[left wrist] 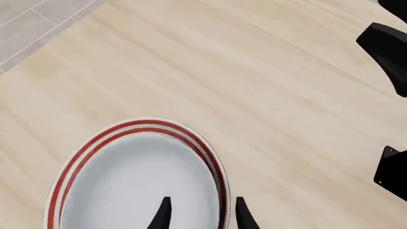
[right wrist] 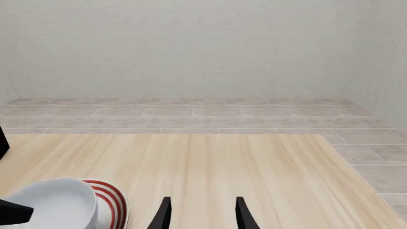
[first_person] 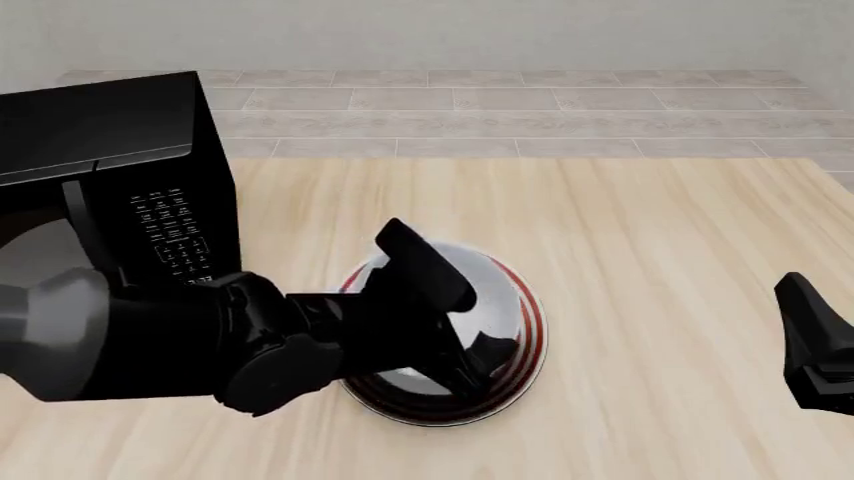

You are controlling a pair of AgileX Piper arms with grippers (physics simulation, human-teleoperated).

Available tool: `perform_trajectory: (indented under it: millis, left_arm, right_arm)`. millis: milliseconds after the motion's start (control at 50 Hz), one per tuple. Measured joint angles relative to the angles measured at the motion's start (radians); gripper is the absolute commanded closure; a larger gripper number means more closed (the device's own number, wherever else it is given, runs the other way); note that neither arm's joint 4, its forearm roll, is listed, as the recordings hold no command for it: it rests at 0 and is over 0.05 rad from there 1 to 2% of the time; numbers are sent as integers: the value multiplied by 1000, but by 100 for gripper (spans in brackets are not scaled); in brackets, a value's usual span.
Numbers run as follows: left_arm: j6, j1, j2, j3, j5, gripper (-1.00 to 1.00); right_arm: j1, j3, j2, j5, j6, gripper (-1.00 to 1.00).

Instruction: Pick up the white bowl and put it on the plate.

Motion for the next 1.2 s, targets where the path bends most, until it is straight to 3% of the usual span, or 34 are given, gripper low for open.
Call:
perform_trajectory:
  millis: [580, 1200]
  left_arm:
    - [15, 5, -24, 5, 8, -100]
    - [73, 24, -321, 18, 238, -100]
  right_arm:
    - [0, 0, 0, 0, 0, -100]
    - [0, 0, 0, 0, 0, -100]
